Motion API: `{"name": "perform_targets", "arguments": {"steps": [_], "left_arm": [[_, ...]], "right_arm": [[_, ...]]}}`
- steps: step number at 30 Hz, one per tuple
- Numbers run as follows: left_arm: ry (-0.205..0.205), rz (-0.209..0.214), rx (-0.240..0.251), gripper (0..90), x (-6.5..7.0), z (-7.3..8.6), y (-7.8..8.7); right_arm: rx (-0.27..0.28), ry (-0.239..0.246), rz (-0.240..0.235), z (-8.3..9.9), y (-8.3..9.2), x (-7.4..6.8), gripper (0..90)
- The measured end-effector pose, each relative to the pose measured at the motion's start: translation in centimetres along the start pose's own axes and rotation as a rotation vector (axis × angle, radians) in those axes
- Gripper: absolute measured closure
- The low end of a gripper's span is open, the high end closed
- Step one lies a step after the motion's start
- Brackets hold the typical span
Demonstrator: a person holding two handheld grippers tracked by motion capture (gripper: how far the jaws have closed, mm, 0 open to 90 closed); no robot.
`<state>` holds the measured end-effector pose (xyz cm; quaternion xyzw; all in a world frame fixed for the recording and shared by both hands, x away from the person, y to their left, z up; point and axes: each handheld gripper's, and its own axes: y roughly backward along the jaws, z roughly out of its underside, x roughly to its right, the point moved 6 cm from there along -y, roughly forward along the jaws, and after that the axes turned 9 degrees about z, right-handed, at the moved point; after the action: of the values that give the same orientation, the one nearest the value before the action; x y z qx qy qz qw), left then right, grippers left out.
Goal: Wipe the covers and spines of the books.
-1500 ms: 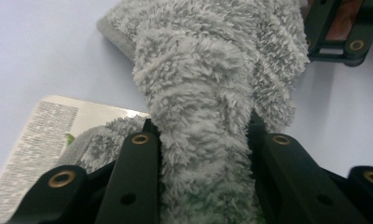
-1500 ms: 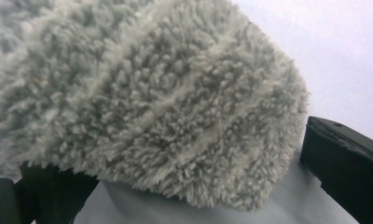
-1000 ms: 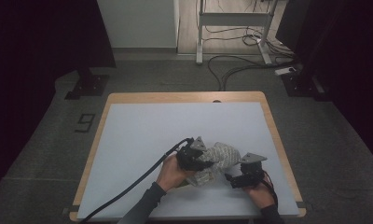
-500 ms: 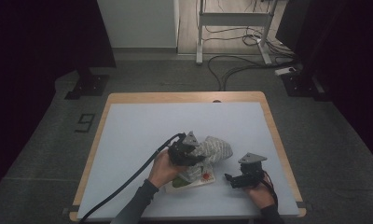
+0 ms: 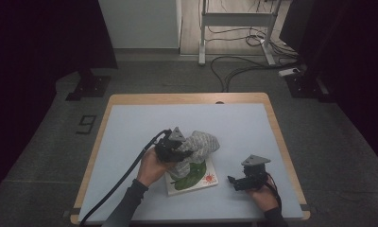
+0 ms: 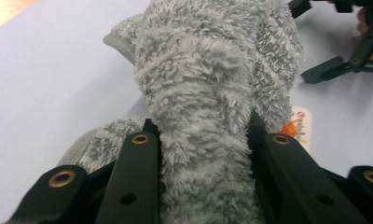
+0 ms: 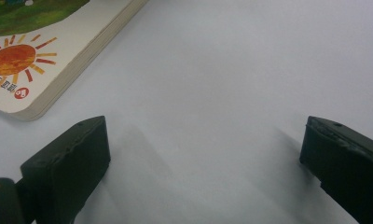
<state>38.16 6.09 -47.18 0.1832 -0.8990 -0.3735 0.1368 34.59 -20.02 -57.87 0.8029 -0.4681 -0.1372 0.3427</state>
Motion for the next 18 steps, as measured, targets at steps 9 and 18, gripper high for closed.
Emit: {"name": "perform_targets", "arguments": {"steps": [9, 18], "left_arm": [[0.045, -0.063, 0.01, 68.2, -2.1, 1.3, 2.3], [0.097, -0.118, 0.03, 68.2, -4.2, 2.8, 4.9]], "right_arm": [[0.0, 0.0, 0.0, 0.0, 0.0, 0.0, 1.1], [0.0, 0.0, 0.0, 0.0, 0.0, 0.0, 1.1]]}}
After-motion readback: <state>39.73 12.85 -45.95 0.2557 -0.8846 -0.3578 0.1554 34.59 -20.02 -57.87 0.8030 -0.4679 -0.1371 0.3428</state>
